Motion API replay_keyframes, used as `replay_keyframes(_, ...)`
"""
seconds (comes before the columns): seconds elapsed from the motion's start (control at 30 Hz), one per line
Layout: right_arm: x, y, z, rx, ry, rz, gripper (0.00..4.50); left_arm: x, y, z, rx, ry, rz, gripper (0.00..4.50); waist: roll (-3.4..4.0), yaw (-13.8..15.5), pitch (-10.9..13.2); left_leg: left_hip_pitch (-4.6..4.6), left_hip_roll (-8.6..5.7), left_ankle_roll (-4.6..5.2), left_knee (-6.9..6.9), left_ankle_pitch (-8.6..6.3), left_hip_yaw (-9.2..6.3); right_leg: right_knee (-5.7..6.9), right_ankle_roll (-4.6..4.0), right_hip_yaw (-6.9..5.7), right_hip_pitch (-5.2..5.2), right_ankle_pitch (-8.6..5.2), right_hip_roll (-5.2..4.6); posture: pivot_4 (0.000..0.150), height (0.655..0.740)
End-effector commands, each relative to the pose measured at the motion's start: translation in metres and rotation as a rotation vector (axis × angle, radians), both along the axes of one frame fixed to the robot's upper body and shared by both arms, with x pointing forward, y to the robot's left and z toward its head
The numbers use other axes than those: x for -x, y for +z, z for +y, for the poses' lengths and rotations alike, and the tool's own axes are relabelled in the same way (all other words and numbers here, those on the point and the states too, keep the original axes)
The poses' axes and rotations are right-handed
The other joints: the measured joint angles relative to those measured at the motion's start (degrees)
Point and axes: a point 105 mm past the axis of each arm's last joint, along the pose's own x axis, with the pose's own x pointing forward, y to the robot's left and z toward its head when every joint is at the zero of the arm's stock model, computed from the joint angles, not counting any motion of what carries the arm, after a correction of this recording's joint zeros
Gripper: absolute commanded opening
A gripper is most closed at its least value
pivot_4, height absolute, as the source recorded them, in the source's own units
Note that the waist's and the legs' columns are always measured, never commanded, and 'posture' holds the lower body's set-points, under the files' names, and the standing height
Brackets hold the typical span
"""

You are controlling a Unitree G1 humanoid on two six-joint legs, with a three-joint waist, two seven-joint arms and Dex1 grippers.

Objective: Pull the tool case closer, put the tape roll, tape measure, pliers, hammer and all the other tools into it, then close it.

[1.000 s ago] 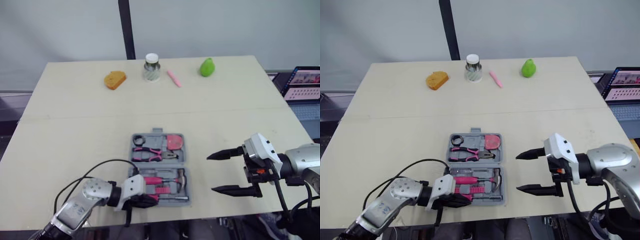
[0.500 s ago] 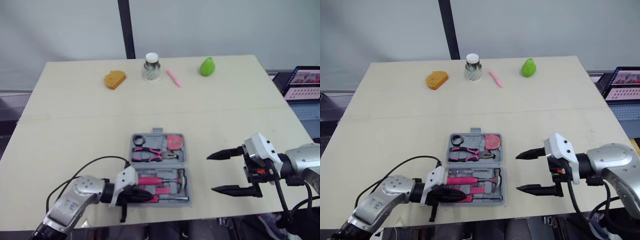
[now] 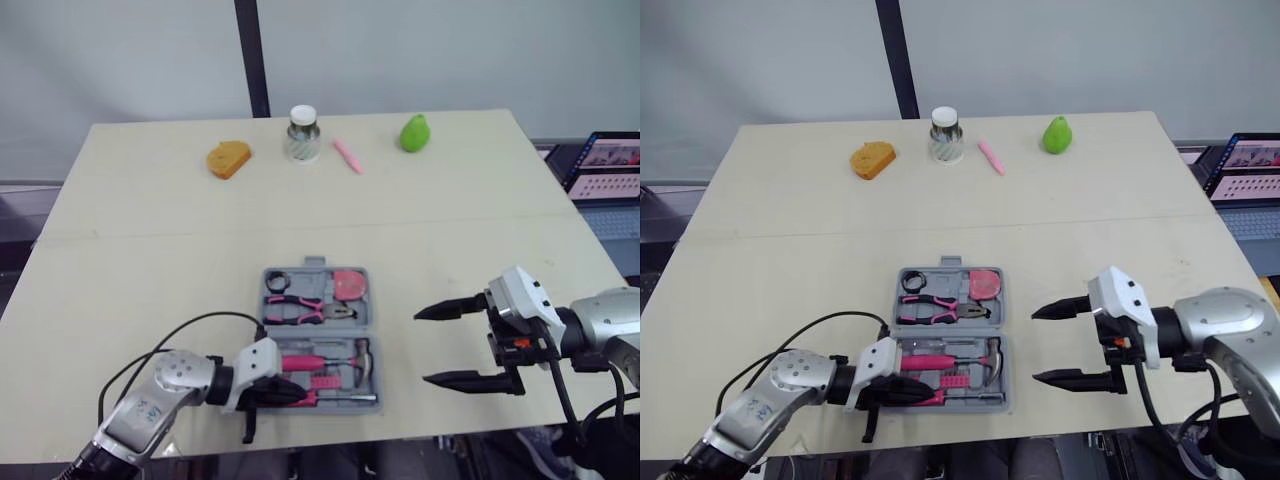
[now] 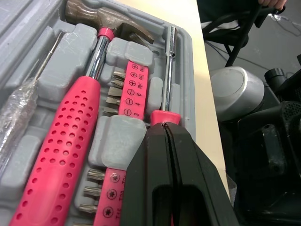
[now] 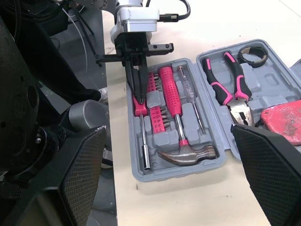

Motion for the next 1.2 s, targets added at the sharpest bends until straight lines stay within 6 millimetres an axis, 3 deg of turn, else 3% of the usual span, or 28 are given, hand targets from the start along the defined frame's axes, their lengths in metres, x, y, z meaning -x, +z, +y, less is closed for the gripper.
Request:
replay_keyframes(0.03,0.001,0.01,-0.003,0.009,0.004,-0.055,4.5,0.009,-0.019,0.006,-0.075,-0.009,0.041,0.04,0.0,0.0,0.0,0.0,0.0,0.0,0.0,0.0,0.0,0.0,0.0,0.0,0.0,0.0,0.0,0.15,0.74)
replay_keyframes(0.27,0.0,0.009,-0.004,0.012,0.002,-0.061,4.5,0.015,-0.02,0.001,-0.078,-0.048,0.018,0.04,0.0,0.0,0.0,0.0,-0.01,0.01,-0.01,0.0,0.0,-0.02,0.0,-0.01,0.01,0.0,0.0,0.15,0.74)
replay_keyframes(0.47,0.0,0.01,-0.003,0.008,0.0,-0.066,4.5,0.006,0.011,-0.007,0.1,-0.006,0.041,0.04,-0.01,0.0,0.0,0.0,0.0,0.03,-0.02,-0.02,0.0,-0.06,0.01,-0.02,0.01,0.0,0.01,0.15,0.74)
replay_keyframes(1.2,-0.003,0.014,0.003,0.004,-0.004,-0.071,4.5,0.014,-0.017,0.002,-0.032,-0.014,0.076,0.04,0.0,0.0,0.0,0.0,0.0,0.03,-0.03,-0.01,0.04,-0.09,0.02,-0.01,0.01,0.01,0.02,0.15,0.74)
